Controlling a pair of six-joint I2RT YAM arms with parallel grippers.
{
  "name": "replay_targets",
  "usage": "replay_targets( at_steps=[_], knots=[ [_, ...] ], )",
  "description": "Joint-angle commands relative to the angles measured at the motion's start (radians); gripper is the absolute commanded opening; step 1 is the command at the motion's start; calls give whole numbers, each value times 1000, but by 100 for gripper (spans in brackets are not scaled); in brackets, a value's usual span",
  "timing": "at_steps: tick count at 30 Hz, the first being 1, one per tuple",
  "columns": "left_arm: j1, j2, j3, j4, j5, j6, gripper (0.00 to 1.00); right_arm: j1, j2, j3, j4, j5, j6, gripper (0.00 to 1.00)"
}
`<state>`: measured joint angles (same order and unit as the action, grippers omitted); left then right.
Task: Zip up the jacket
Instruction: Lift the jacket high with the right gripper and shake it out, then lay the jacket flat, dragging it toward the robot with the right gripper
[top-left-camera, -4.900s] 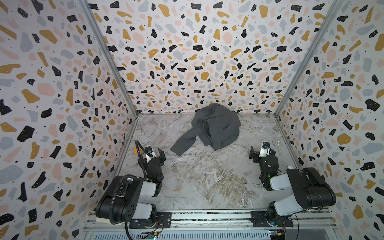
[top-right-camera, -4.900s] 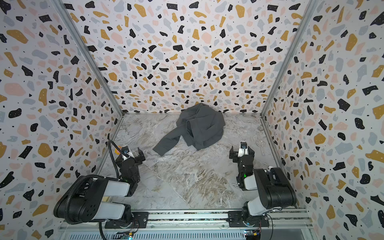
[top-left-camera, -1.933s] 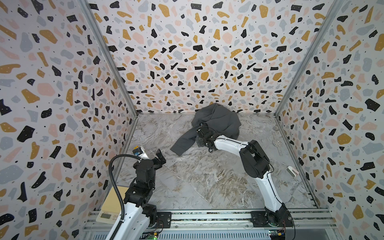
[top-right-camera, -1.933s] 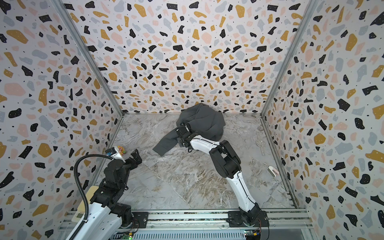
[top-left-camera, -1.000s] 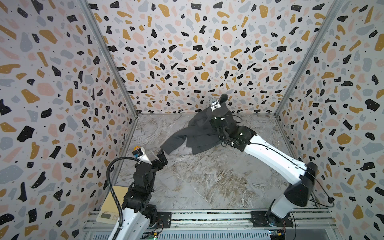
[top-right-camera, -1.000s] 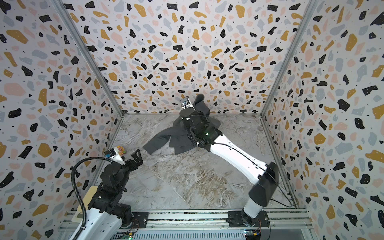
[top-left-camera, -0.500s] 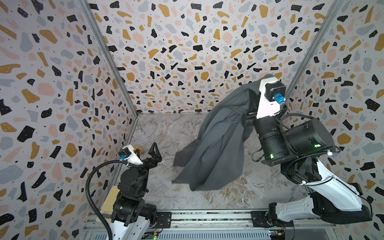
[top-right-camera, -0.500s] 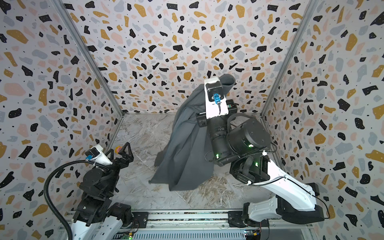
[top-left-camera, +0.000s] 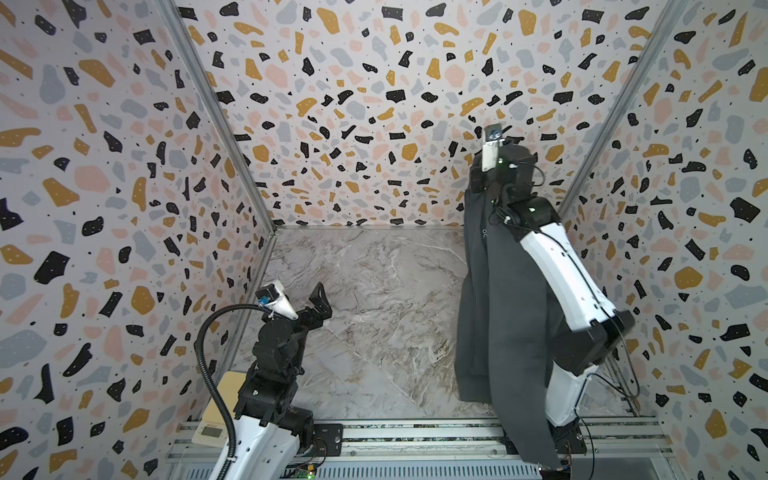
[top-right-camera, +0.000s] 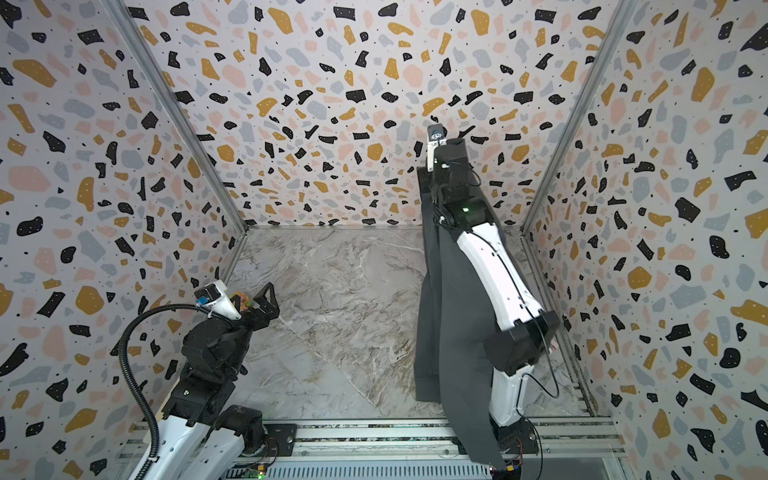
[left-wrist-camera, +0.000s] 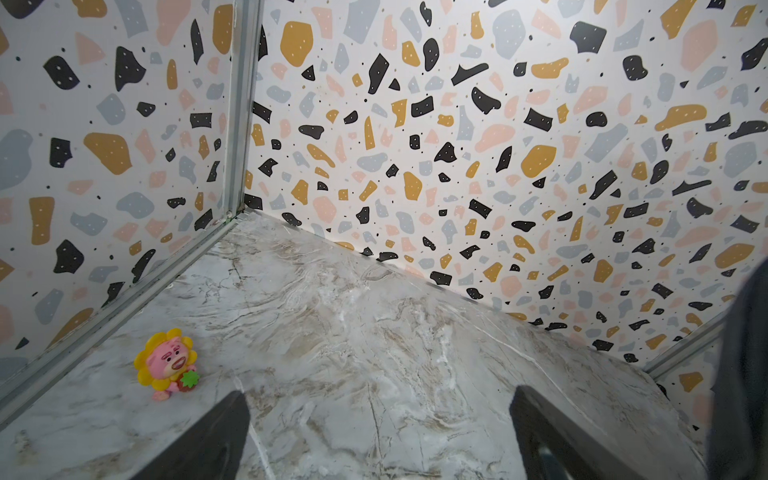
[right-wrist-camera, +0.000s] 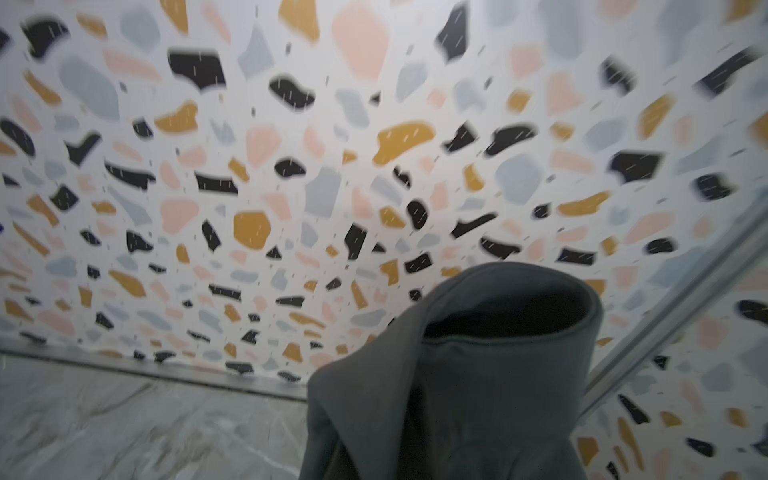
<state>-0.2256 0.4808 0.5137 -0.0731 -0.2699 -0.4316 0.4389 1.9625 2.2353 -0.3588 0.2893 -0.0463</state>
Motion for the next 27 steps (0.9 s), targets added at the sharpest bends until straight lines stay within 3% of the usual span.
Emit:
replay_targets(
  at_steps=[1,2,3,6,11,15,18,22,27],
  knots=[
    [-4,21,1,51,-21,45,100,10,133,162,-57,-155,77,30],
    [-4,30,6,49,-23,48,100,11,182,228,-97,-150,80,56],
    [-4,40,11,46,-23,50,100,9,231,308,-147,-139,86,75],
    [-4,68,22,49,2,35,100,8,268,389,-233,-106,93,97],
    [-6,108,-17,105,87,-123,100,8,47,91,-275,-76,150,99],
    [-24,184,-75,144,186,-336,100,3,-219,-358,-256,-30,254,99],
    [-85,272,-92,138,236,-401,100,-48,-382,-665,-196,-90,309,99],
    [-195,358,-79,126,216,-420,100,-171,-443,-950,-123,-233,319,99],
    [-259,379,-58,98,169,-446,100,-230,-359,-1087,-52,-363,288,99]
  ],
)
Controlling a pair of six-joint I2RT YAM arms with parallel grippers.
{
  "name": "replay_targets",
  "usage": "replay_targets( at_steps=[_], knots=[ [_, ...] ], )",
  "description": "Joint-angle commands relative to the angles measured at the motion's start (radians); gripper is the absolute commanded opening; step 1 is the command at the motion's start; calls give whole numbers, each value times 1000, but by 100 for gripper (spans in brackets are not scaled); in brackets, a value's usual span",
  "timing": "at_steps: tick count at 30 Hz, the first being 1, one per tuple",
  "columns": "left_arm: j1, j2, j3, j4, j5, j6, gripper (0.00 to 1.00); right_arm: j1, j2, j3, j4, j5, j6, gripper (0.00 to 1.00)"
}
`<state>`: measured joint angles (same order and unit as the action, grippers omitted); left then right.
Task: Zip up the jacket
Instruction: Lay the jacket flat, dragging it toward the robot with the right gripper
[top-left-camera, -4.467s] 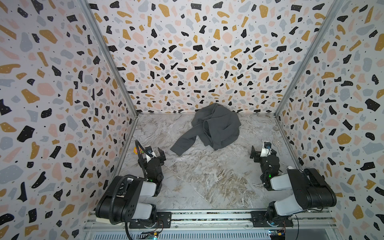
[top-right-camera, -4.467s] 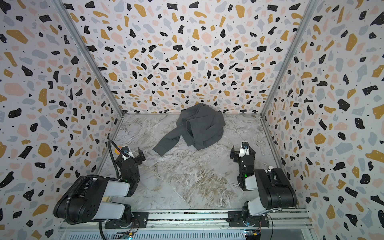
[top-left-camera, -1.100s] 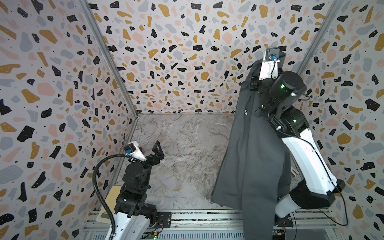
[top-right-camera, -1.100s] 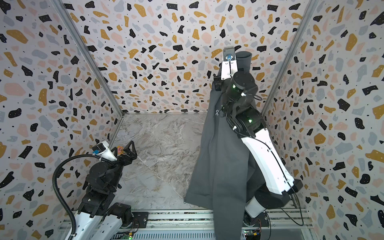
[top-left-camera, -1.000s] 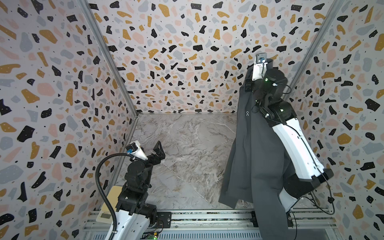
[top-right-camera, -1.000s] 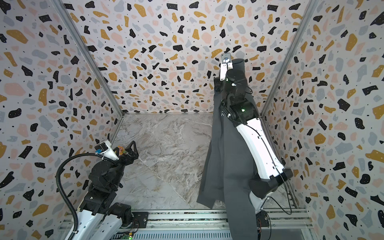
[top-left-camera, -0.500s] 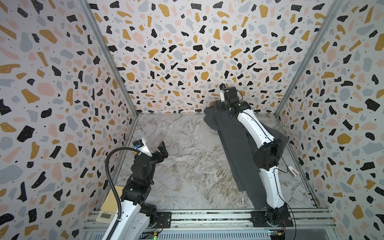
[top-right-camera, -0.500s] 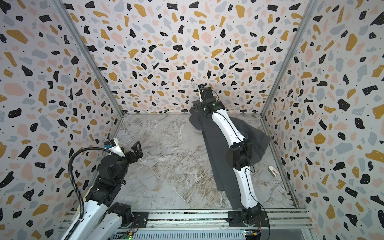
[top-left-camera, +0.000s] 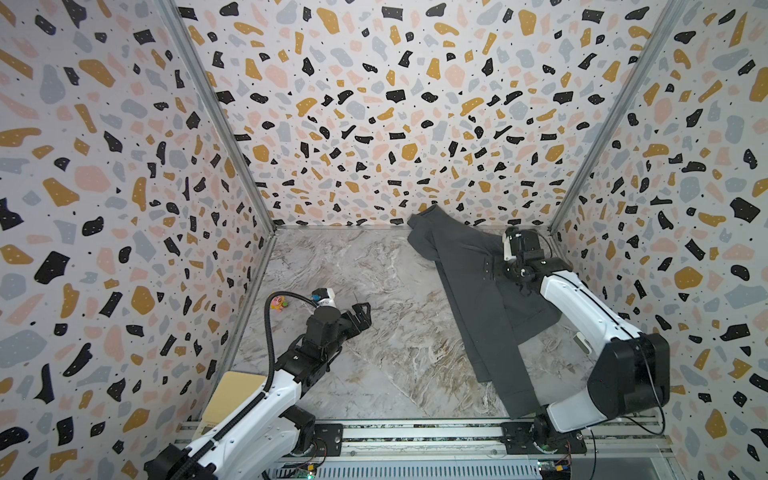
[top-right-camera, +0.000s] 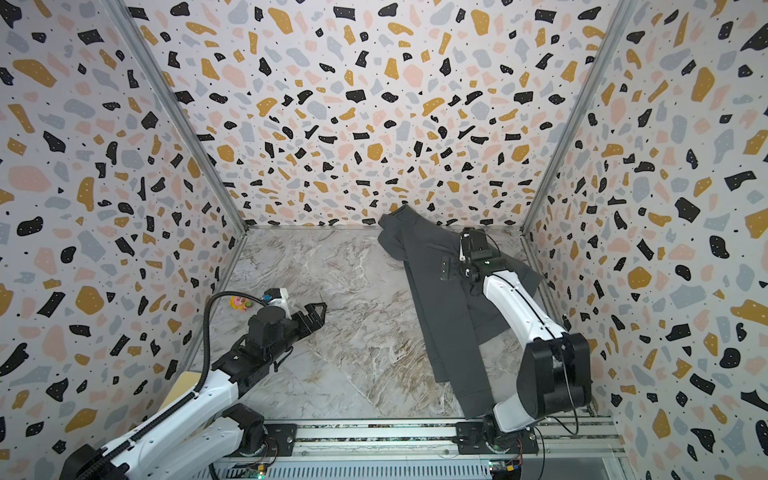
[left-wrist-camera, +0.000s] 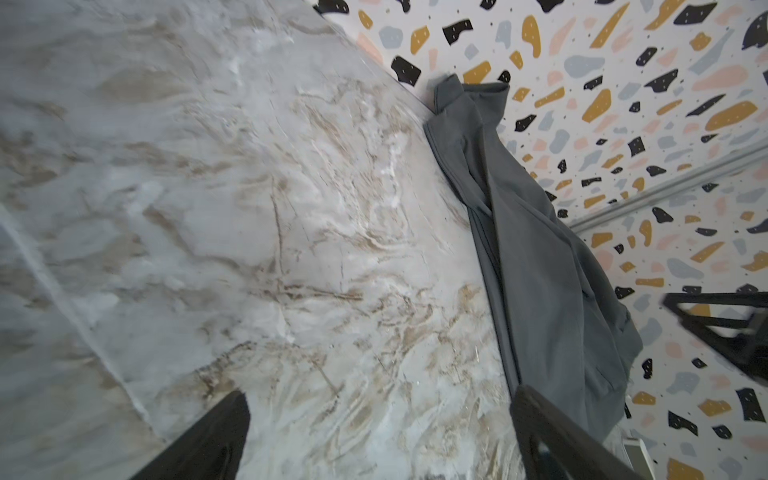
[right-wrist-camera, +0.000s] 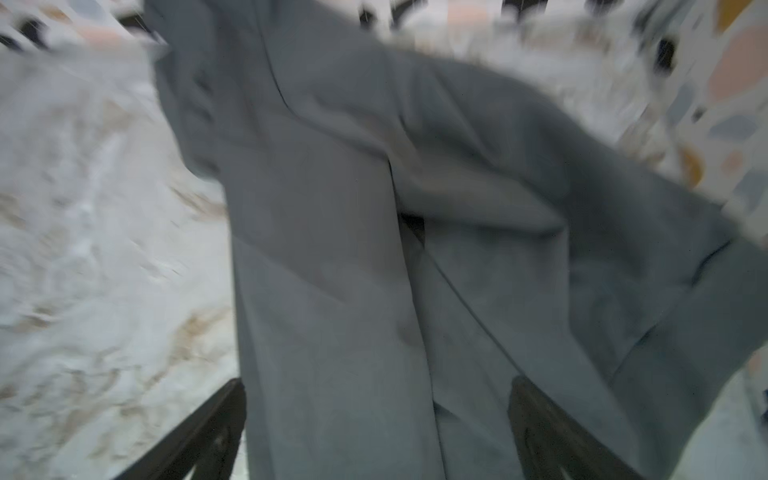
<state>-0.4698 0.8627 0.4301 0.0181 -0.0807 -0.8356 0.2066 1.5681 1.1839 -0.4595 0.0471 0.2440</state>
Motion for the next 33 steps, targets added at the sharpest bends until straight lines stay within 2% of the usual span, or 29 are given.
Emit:
replay_targets(
  at_steps=[1,4,6,8,10,12,15,17,20,22,27,28,30,33],
  knots=[
    [-15,-9,23,-3,-31,-43,100,1,62,-51,68,-144,-9,99],
    [-16,-43,8,-33,-66,-89,100,1,170,-61,85,-206,-30,100],
    [-15,-68,0,-51,-74,-89,100,7,228,-50,73,-251,-34,93],
    [-15,-85,-2,-71,-79,-91,100,34,250,-60,83,-278,-28,79],
    [-15,-92,-1,-96,-96,-91,100,95,266,-68,88,-293,-27,61],
    [-15,-91,-3,-110,-109,-94,100,196,294,-64,76,-257,-4,41],
    [-15,-87,-8,-114,-122,-100,100,364,335,-53,101,-271,70,22],
    [-14,-81,-11,-122,-137,-109,100,473,360,-27,134,-287,135,16],
    [-13,-71,-17,-125,-152,-111,100,619,405,62,166,-288,210,15],
    [-12,-68,-16,-128,-154,-108,100,680,437,145,142,-270,225,19],
    [-12,-74,-2,-165,-161,-88,100,712,416,249,59,-185,247,37],
    [-12,-78,-2,-173,-167,-88,100,712,398,254,43,-165,251,41],
    [-11,-82,-12,-176,-181,-89,100,719,357,250,13,-128,267,56],
    [-10,-77,-30,-173,-195,-104,100,757,324,215,10,-112,292,65]
  ],
)
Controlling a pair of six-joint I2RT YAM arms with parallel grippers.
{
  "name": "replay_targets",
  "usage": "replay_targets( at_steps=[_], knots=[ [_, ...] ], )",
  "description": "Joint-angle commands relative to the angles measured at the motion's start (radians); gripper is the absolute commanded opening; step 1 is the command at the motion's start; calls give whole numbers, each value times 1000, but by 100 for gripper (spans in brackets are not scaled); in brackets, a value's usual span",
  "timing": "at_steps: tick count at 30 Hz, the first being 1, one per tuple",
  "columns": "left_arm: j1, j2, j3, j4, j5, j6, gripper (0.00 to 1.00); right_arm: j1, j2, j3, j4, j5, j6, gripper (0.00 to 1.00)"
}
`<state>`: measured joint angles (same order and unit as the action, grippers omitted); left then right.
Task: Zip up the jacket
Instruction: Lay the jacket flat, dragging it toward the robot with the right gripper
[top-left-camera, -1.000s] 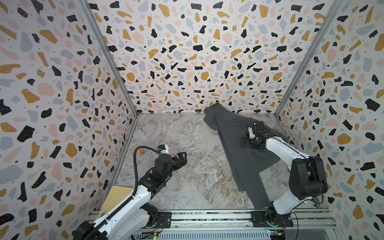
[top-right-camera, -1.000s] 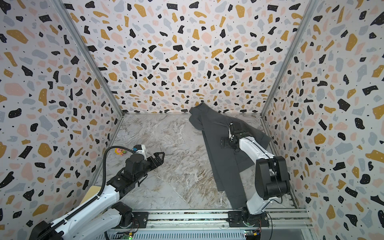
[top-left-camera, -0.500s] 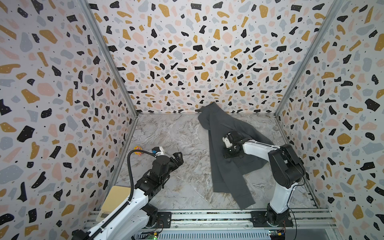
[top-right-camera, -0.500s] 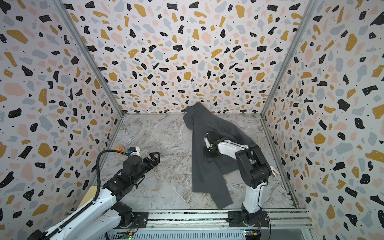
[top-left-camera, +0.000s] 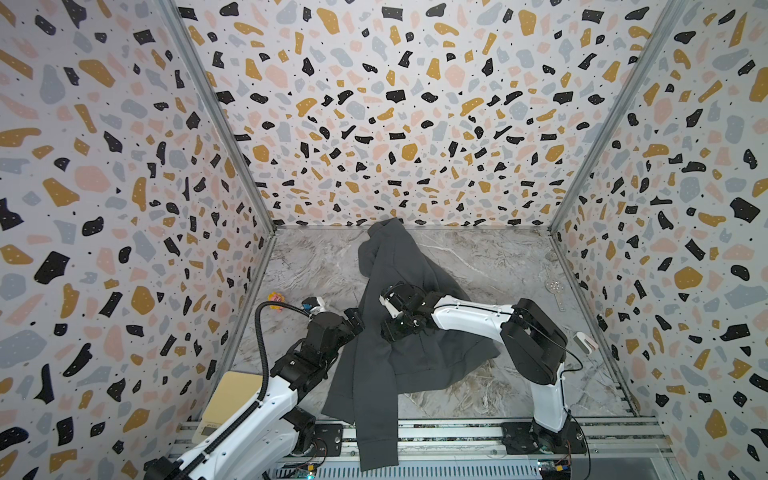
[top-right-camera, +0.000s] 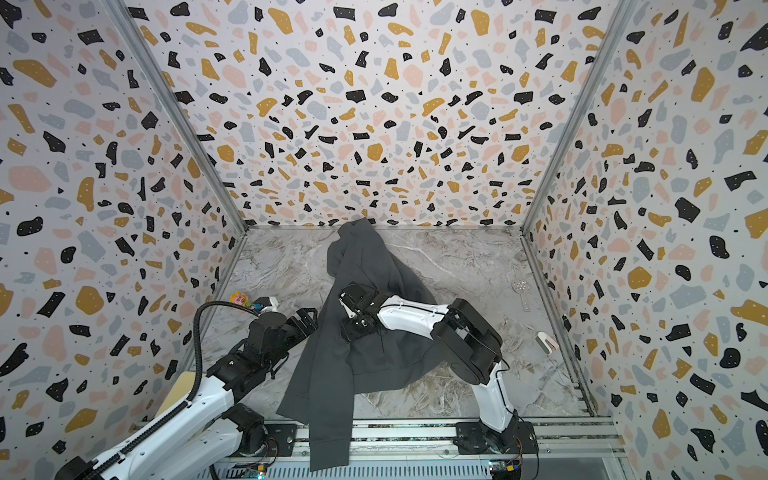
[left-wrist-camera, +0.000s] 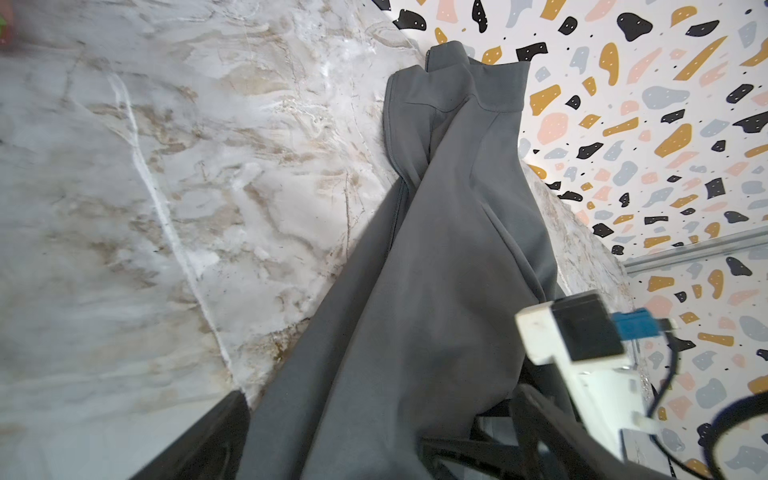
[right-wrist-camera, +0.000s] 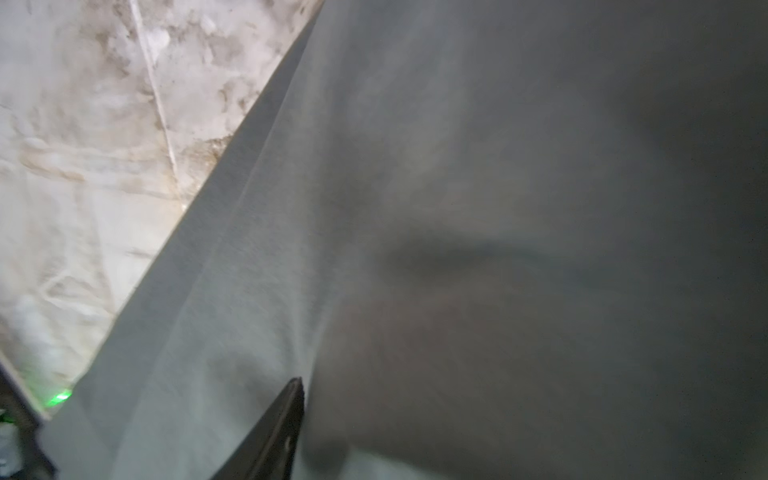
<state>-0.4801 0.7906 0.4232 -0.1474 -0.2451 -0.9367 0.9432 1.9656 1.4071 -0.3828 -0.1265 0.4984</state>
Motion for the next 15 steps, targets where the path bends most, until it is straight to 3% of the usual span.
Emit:
replay_targets(
  at_steps=[1,9,15],
  knots=[
    [1,1,-29,-4,-31,-11,99,40,-77,-17,-68,62,55,66],
    [35,37,-17,-43,-10,3,100,230,-64,-10,-62,114,190,76],
    [81,8,-20,-93,-10,30,99,328,33,57,-89,134,254,82]
  ],
)
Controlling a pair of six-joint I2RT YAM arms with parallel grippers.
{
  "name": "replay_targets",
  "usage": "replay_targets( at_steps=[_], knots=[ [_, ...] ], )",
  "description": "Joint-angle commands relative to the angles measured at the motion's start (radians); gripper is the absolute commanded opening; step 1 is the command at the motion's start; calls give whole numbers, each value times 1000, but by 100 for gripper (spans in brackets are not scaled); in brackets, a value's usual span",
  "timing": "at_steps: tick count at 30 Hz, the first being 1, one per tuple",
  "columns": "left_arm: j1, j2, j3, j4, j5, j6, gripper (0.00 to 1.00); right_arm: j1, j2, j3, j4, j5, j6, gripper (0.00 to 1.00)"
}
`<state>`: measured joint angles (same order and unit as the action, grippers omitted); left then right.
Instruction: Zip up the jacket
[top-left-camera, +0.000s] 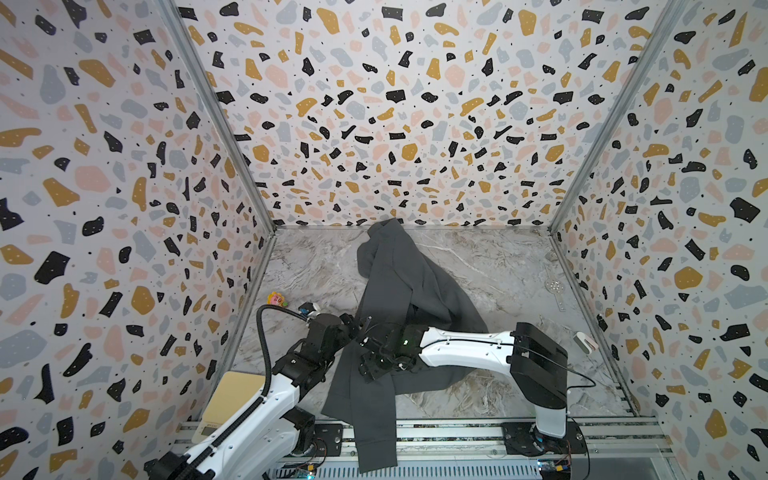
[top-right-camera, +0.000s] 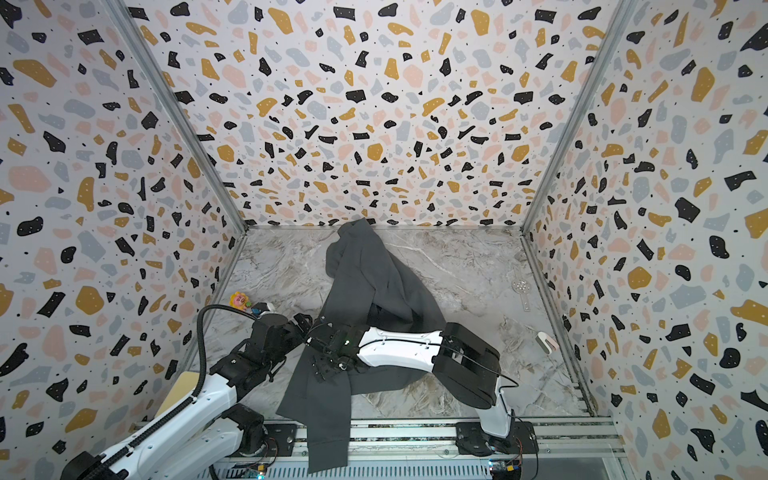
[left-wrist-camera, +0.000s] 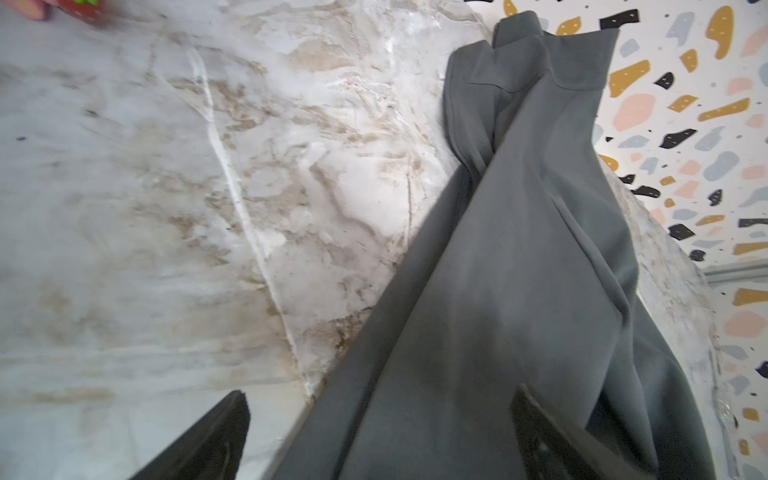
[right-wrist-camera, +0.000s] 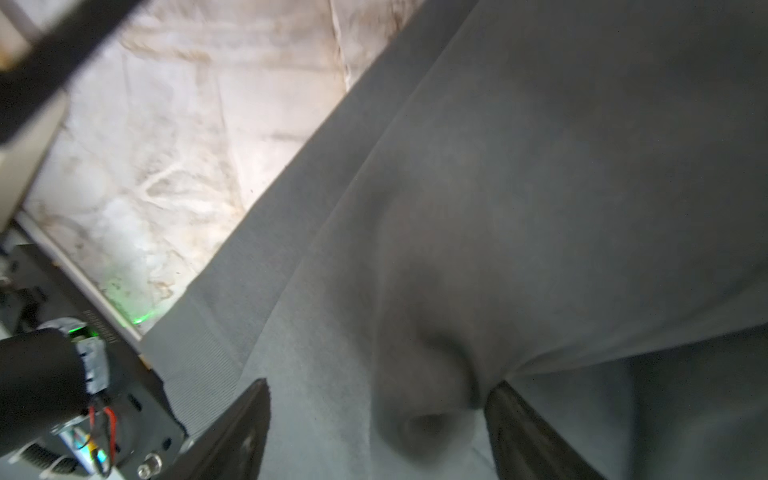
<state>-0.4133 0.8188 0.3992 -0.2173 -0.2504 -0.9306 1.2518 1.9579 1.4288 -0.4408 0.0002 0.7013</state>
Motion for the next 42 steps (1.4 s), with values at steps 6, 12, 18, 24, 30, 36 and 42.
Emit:
replay_targets(
  at_steps=[6,12,18,24,30,36,42],
  knots=[
    [55,-81,-22,-37,3,19,100,29,161,104,-81,43,38,36],
    [74,-102,10,-84,-9,88,99,33,12,214,-211,149,-50,2],
    [76,-96,27,-73,-7,95,99,-96,-231,185,-198,103,-134,0],
    [76,-67,22,-30,39,76,100,-438,-429,83,-150,-6,-224,0],
    [77,-33,41,-21,49,75,99,-728,-483,58,-167,-200,-348,0],
    [76,1,42,15,67,55,100,-979,-479,-28,-187,-359,-469,3],
    [76,56,38,55,122,22,100,-1270,-497,-179,-38,-533,-421,0]
  ],
)
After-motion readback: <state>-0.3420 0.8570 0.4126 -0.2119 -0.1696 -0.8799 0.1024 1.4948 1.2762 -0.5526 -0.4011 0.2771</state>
